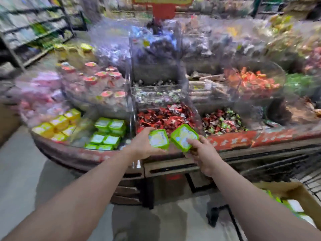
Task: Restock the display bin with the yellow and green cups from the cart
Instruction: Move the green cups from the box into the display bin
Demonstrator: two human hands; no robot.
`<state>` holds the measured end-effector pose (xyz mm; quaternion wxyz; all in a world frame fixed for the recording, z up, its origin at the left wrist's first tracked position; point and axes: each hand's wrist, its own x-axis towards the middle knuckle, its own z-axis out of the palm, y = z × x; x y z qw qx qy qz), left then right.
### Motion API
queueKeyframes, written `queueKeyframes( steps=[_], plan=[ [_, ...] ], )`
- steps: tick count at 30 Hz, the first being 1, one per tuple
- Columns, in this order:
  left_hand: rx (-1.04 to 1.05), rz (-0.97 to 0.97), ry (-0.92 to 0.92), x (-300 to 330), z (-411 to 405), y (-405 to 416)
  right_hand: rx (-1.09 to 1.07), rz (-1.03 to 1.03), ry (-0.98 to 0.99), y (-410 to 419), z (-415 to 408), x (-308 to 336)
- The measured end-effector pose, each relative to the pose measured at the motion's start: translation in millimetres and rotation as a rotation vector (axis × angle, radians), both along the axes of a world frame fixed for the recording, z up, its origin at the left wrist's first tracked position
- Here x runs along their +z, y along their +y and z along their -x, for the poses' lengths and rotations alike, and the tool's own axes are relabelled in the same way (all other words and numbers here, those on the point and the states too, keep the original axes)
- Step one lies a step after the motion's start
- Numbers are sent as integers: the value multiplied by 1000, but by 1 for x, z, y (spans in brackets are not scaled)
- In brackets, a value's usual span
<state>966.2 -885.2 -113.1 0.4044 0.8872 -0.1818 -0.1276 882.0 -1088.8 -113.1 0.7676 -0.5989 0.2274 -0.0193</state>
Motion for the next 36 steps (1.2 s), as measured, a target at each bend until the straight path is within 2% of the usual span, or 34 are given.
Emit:
queueKeyframes(
  steps=[6,9,15,21,25,28,33,36],
  plan=[
    [241,-47,15,-3,-55,130,192,-157,30,130,-90,12],
    [268,-73,4,-11,-103,188,230,-151,93,187,-142,2],
    [241,-167,-22,-14,-190,270,164,-173,257,263,-223,-46],
    [221,-212,-44,-35,-229,302,85,-83,497,303,-258,-108],
    [236,-191,-45,-49,-238,308,55,-56,633,328,-270,-122],
    [235,-160,-50,-53,-240,310,19,107,633,341,-282,-125],
    [212,-141,-54,-52,-246,311,-37,-80,561,353,-288,-124],
    [190,-129,-44,-51,-244,309,22,-67,560,351,-282,-121]
  ],
)
